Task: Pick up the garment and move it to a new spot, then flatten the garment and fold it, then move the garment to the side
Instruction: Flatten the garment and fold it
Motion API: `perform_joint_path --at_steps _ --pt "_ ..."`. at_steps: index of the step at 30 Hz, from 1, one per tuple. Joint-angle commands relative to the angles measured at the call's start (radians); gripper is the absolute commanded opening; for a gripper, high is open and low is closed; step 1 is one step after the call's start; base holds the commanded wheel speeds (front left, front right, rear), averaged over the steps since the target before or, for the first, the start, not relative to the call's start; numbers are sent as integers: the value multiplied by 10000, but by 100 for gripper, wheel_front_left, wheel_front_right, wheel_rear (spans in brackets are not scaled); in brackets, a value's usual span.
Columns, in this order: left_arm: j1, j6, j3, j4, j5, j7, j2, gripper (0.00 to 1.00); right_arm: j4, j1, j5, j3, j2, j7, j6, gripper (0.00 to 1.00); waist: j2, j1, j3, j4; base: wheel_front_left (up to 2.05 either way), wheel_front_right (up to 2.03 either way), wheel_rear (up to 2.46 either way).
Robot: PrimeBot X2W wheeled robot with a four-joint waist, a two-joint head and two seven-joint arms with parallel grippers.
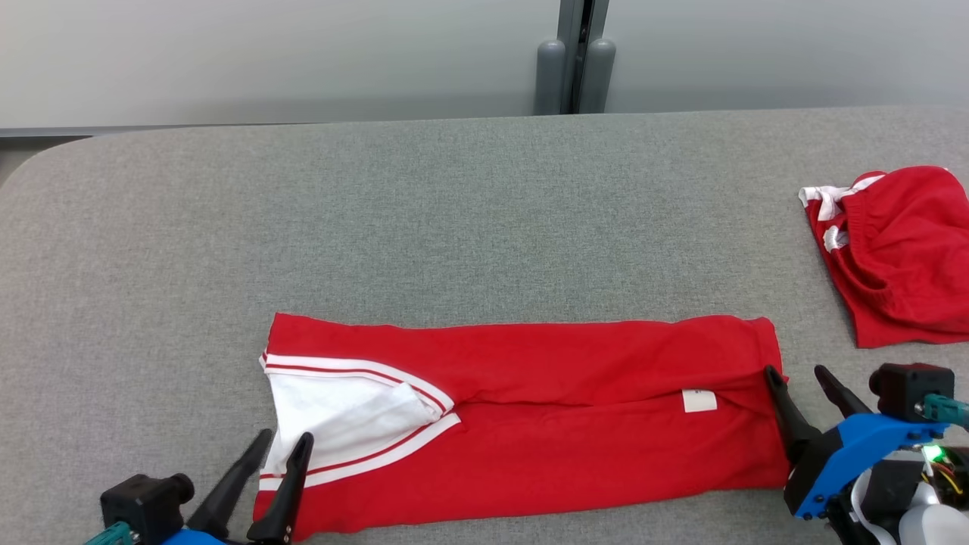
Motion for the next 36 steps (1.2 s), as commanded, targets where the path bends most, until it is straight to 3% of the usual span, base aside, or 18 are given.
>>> perform_joint_path --at_steps 1,9,17,27,35,36 --pt "122 70 137 47 -14 -218 -44 100 5 200 -34 -153 106 -156 1 100 0 1 -44 -5 0 0 0" --pt "316 742 1235 -302 345 -1123 -579 100 -57 420 -237 -956 413 -641 1 100 0 1 -220 128 0 0 0" --pt "377 1591 1925 -469 1162 -1199 -1292 100 188 29 -455 -874 564 -727 1 100 0 1 -309 272 0 0 0" --pt "422 1700 2249 -293 1792 -1204 -1837 100 1671 -569 -1287 -926 586 -1168 1 100 0 1 -192 549 0 0 0" --pt "435 1758 2332 -325 2114 -1204 -1881 100 2991 -552 -1614 -964 672 -1730 1 100 0 1 -70 662 0 0 0" --pt "421 1770 2331 -336 2145 -1204 -1886 100 3118 -580 -1621 -899 681 -1760 1 74 0 1 -62 642 0 0 0"
